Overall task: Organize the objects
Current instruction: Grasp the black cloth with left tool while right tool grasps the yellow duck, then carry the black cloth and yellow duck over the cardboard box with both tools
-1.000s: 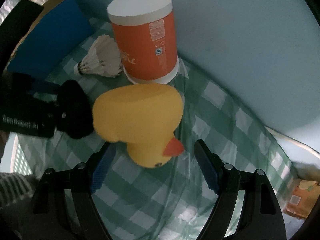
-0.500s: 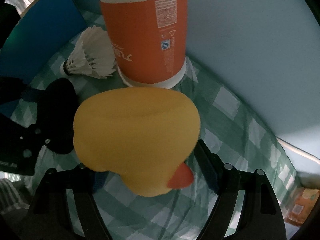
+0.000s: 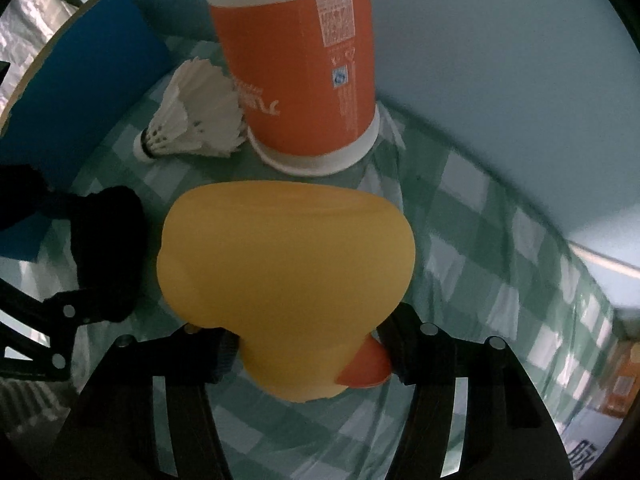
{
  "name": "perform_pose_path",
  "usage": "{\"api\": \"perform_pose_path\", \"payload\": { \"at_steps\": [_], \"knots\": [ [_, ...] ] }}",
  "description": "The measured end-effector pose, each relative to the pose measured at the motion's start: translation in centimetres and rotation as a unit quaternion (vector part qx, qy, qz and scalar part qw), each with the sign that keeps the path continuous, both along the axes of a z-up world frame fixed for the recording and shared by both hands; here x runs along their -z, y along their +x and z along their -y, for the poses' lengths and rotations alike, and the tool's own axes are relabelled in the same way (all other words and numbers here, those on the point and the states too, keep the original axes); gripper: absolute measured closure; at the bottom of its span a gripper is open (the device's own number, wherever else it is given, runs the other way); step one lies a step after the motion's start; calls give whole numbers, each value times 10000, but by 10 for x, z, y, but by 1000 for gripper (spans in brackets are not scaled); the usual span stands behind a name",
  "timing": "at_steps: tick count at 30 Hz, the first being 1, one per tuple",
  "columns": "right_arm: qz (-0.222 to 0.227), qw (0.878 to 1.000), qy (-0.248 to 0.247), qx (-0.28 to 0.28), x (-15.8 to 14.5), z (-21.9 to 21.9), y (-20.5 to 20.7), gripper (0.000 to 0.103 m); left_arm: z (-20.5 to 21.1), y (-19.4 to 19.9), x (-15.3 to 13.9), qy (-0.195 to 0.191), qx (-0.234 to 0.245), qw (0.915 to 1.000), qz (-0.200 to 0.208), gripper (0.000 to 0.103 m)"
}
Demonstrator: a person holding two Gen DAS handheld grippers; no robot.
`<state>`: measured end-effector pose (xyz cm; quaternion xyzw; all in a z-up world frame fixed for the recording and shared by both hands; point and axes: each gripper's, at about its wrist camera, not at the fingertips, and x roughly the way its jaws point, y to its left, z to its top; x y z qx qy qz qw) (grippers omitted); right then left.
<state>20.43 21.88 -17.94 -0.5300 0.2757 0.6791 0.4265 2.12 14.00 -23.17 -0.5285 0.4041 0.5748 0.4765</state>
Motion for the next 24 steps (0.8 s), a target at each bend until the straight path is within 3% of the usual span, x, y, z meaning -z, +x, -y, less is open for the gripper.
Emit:
{"api": "perform_pose_path", "payload": {
  "at_steps": [4,11,17,19,22,24],
  "knots": [
    [-111,9999,-52,27,-7,12,9,43,7,-3,2,-93,-153,9998,4,32],
    [-242,9997,-39,92,-21,31,22,43,12,-22,9,-230,-907,9956,80,13],
    [-305,9994,-28,180,-30,42,27,43,9,-21,23,-597,-1371,9886,-193,11],
    [-331,9993,-17,185,-31,49,28,43,14,-26,28,-625,-1632,9846,-100,11],
    [-352,9993,19,150,-35,51,31,43,15,-25,25,-472,-1581,9861,-186,17],
    [-347,9993,60,93,-39,54,31,43,15,-24,20,-364,-1429,9888,-228,33]
  ]
}}
